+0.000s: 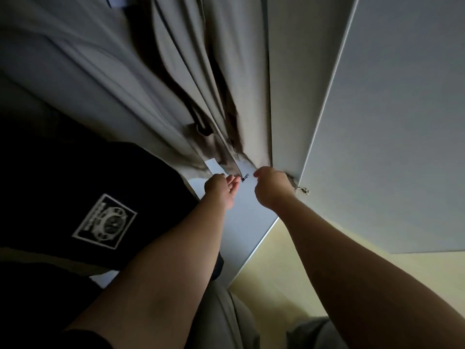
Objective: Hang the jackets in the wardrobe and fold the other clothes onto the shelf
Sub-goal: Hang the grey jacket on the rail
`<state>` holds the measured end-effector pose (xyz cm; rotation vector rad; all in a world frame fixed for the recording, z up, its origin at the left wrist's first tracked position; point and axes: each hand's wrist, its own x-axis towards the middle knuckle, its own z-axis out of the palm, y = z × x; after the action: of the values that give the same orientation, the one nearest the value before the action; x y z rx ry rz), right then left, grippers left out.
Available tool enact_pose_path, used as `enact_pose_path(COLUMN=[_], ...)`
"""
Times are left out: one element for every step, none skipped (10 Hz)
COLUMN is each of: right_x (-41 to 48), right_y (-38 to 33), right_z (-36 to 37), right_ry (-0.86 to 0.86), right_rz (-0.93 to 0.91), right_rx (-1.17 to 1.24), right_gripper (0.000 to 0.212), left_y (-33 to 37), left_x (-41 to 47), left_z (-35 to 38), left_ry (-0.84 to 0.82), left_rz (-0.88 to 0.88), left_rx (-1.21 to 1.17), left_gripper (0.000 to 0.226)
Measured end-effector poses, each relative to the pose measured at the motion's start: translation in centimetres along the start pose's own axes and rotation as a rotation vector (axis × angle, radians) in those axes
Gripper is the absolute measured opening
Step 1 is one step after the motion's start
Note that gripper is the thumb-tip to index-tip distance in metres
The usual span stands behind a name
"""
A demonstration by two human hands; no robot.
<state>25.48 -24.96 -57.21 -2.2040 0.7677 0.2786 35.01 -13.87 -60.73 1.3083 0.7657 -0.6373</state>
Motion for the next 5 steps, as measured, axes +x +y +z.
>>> enact_pose_path(right_x=[4.4,8.5,11.4,12.8,12.2], right_y=[2.4,4.4,5.6,6.5,6.9], right_z=[4.8,9.5,14.1,17.9,19.9], right_ry=[0.015,0.002,-0.063,-0.112,-0.193], right_rz=[-0.013,-0.023,-0.082,-0.107,-0.004], right_rx=[0.018,0.084,0.195,0.361,0.693], right_gripper=[0.055,0.064,0.059,0.031,0.024], left_y=[-2.2,-4.2,-4.0,-3.4,-3.2], left_x=[7.1,14.6,17.5,20.9,21.2], left_z=[-0.9,-2.8,-5.0,-7.5,-8.7], left_ry=[0.081,0.233,0.203,-0.109,-0.205], left_rz=[-0.032,-0.099,-0.069,0.078,0.157], left_rx=[-0.026,0.763,-0.565,-0.334,-0.262], left_gripper=[0.036,0.054,0.067,0.046,0.019])
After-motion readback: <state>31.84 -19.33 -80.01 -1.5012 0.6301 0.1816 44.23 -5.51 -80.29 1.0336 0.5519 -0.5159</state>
